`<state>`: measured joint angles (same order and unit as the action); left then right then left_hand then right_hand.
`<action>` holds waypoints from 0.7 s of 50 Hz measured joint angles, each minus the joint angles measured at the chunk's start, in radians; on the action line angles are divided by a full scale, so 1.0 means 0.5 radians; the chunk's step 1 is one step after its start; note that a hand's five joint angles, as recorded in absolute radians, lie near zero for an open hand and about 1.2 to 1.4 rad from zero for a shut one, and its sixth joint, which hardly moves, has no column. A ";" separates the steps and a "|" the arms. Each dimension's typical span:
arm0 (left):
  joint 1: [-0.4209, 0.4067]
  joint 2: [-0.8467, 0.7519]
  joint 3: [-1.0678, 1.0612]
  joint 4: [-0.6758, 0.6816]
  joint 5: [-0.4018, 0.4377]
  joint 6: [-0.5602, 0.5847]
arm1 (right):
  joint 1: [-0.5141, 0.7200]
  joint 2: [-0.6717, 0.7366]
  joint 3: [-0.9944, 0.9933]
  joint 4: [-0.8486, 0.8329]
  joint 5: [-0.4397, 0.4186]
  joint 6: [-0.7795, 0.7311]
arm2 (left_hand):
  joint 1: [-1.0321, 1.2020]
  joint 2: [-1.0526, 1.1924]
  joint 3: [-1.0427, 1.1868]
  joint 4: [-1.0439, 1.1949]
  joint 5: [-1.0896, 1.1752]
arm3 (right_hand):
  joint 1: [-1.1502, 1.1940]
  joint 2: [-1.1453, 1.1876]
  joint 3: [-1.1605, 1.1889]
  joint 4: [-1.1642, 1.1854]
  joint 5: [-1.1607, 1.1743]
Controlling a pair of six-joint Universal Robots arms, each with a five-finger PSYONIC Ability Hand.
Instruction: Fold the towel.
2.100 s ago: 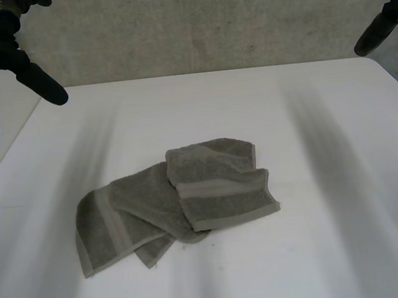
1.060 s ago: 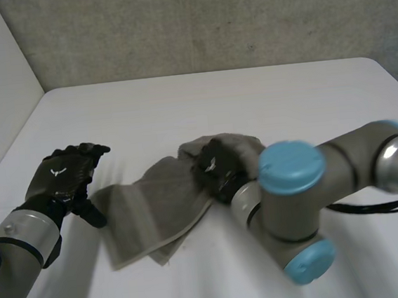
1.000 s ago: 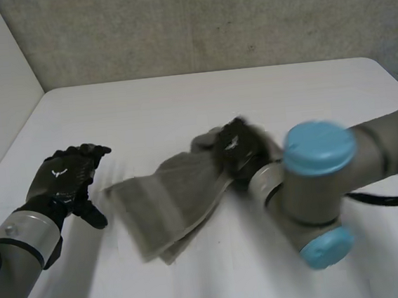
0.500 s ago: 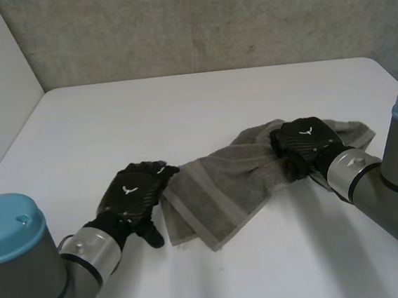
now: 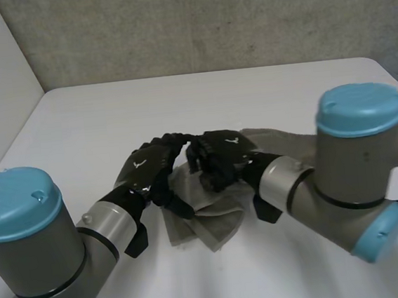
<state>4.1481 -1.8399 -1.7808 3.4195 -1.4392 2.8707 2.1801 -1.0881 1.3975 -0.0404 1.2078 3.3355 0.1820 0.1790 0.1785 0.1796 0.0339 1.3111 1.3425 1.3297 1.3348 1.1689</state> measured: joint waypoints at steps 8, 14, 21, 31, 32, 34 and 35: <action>0.086 0.022 -0.026 -0.099 0.001 -0.018 | 0.083 0.163 -0.213 0.027 0.135 0.086 | -0.031 -0.001 0.000 -0.002 0.000 | -1.156 -1.139 -1.161 -1.165 -1.213; 0.168 0.030 -0.052 -0.187 0.001 -0.013 | 0.000 0.115 -0.209 0.172 0.395 -0.112 | -0.032 -0.006 -0.006 -0.008 0.000 | -1.788 -1.837 -1.818 -1.829 -1.918; 0.221 0.026 -0.066 -0.224 -0.001 -0.006 | -0.294 -0.130 0.072 0.270 0.496 -0.477 | -0.031 -0.006 -0.006 -0.008 0.000 | -1.788 -1.838 -1.818 -1.829 -1.917; 0.179 -0.065 0.006 -0.206 0.002 0.002 | -0.564 -0.384 0.560 0.042 0.372 -0.774 | -0.015 -0.002 -0.001 -0.004 0.000 | -1.788 -1.838 -1.818 -1.829 -1.897; 0.172 -0.076 0.017 -0.205 0.001 0.002 | -0.570 -0.390 0.577 0.026 0.371 -0.784 | -0.015 -0.002 -0.001 -0.003 0.000 | -1.788 -1.838 -1.818 -1.829 -1.893; 0.138 -0.121 0.062 -0.204 0.001 0.001 | -0.590 -0.411 0.647 -0.049 0.372 -0.827 | -0.015 -0.001 -0.001 -0.003 0.000 | -1.712 -1.766 -1.741 -1.749 -1.772; 0.116 -0.148 0.087 -0.204 0.000 0.001 | -0.598 -0.418 0.674 -0.085 0.373 -0.846 | -0.015 -0.001 -0.001 -0.003 0.000 | -1.610 -1.663 -1.639 -1.646 -1.668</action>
<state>4.2063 -1.9137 -1.7373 3.3174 -1.4393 2.8712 1.8809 -1.2970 1.7346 -0.0828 1.3945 2.9126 0.1744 0.1784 0.1778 0.1783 0.0339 0.5063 0.5113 0.5102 0.5119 0.3348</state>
